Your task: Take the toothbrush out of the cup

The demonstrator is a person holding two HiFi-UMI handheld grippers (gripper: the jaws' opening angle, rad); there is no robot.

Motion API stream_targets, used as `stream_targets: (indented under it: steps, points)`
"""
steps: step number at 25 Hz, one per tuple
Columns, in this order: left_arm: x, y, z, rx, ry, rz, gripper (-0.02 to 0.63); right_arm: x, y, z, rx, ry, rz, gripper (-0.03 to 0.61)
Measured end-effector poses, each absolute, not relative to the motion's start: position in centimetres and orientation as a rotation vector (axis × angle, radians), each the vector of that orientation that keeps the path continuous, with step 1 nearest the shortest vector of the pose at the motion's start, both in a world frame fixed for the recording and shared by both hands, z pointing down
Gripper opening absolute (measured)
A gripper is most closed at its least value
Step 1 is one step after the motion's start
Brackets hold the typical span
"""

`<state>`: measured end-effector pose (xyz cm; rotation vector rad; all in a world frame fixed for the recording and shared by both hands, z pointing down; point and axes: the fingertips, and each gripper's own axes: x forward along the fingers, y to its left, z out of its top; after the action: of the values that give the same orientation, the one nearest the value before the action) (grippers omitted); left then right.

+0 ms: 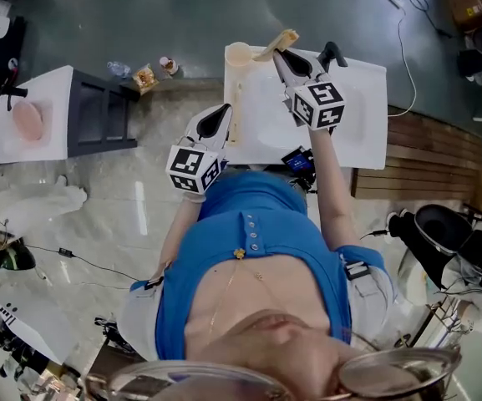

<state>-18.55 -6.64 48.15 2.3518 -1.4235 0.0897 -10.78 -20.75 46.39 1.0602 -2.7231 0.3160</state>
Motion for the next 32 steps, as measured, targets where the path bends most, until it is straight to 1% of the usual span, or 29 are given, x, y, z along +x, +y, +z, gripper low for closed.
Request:
stream_targets:
  steps: [22, 32]
  points:
    - [-6.2, -10.0, 48.0, 2.416, -1.295, 0.108, 0.002, 2.6, -17.9, 46.0, 0.999, -2.728, 0.500, 0.026]
    - [-0.7, -10.7, 47.9, 2.467, -1.210, 0.142, 0.002, 8.6, -16.9, 47.3, 1.030, -2.670, 0.517, 0.026]
